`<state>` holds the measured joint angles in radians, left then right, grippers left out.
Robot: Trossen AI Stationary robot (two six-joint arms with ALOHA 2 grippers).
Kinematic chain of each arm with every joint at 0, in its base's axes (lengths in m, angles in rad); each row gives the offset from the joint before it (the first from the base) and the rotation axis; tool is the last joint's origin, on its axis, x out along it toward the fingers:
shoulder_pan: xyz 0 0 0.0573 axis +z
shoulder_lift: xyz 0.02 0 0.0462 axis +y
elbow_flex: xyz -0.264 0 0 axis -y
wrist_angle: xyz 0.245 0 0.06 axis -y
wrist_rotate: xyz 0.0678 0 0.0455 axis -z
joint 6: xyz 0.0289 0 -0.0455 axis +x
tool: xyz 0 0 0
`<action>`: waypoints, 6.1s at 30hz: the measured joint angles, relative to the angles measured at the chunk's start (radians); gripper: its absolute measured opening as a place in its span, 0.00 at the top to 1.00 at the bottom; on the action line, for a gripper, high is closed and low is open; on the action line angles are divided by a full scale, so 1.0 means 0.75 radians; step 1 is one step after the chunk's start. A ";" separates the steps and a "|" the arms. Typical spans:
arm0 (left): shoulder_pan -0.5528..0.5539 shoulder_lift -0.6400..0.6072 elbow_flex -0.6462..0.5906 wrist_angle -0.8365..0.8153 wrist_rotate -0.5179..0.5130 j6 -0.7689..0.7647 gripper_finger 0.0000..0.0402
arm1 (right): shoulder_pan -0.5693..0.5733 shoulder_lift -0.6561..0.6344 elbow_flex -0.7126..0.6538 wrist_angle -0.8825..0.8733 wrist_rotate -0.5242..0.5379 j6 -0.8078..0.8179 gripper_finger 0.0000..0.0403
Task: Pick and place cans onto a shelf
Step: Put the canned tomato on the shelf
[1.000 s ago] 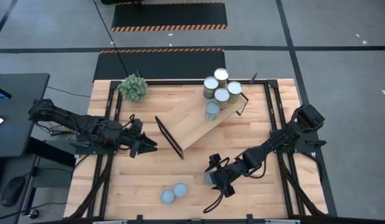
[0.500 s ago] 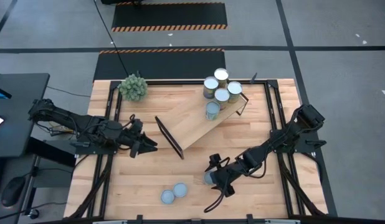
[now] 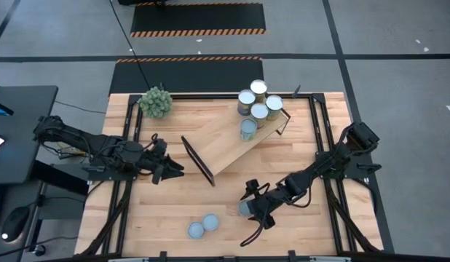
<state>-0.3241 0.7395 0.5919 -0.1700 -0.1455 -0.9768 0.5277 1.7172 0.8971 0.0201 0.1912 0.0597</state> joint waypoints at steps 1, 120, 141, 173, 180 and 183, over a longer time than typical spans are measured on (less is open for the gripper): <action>0.000 0.000 0.000 0.000 0.000 -0.001 0.46 | -0.003 0.000 -0.008 0.009 -0.003 0.000 0.06; 0.191 1.014 1.025 -0.476 -0.082 1.165 0.18 | -0.255 -0.101 1.436 -1.850 0.698 0.701 0.14; 0.341 1.302 1.170 -0.650 -0.453 1.452 0.31 | -0.181 -0.111 1.436 -1.999 0.805 0.945 0.14; 0.657 1.170 1.170 -0.607 -0.159 1.824 0.40 | -0.174 -0.111 1.436 -1.944 0.805 0.979 0.14; 0.694 1.210 1.161 -0.660 -0.163 1.855 0.40 | -0.175 -0.111 1.435 -1.936 0.805 0.977 0.14; 0.699 1.224 1.163 -0.652 -0.179 1.857 0.40 | -0.175 -0.111 1.435 -1.936 0.807 0.971 0.14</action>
<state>0.2005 1.6576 1.4642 -0.6587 -0.2799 0.4160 0.3965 1.6341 1.9736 -1.4319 0.7965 0.7879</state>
